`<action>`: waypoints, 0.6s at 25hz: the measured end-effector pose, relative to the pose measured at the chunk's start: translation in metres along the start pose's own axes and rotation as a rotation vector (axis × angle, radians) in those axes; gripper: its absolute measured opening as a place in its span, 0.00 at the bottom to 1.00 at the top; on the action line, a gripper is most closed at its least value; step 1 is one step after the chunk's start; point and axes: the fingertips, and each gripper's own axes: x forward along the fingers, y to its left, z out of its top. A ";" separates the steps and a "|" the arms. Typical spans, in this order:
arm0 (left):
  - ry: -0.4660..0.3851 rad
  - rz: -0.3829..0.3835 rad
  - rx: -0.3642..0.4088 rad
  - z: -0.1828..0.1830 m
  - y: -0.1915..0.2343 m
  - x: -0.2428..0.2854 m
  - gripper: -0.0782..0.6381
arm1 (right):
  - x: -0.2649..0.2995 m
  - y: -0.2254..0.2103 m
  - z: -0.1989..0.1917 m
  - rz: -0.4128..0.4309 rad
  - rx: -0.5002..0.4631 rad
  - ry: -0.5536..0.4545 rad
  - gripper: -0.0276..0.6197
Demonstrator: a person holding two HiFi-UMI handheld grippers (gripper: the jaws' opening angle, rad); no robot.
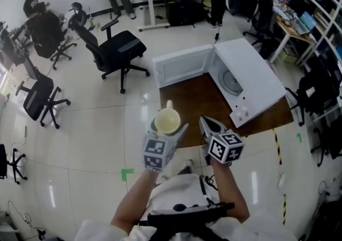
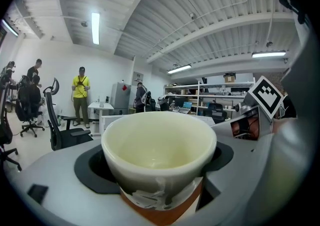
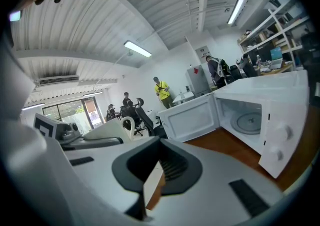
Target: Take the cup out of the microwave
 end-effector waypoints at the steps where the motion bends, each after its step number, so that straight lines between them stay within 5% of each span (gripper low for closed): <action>1: 0.000 -0.003 0.000 0.000 0.000 0.002 0.76 | 0.001 0.000 0.000 0.000 0.001 0.002 0.05; 15: 0.017 -0.018 0.006 0.000 0.005 0.023 0.76 | 0.014 -0.013 0.006 -0.014 0.006 0.003 0.05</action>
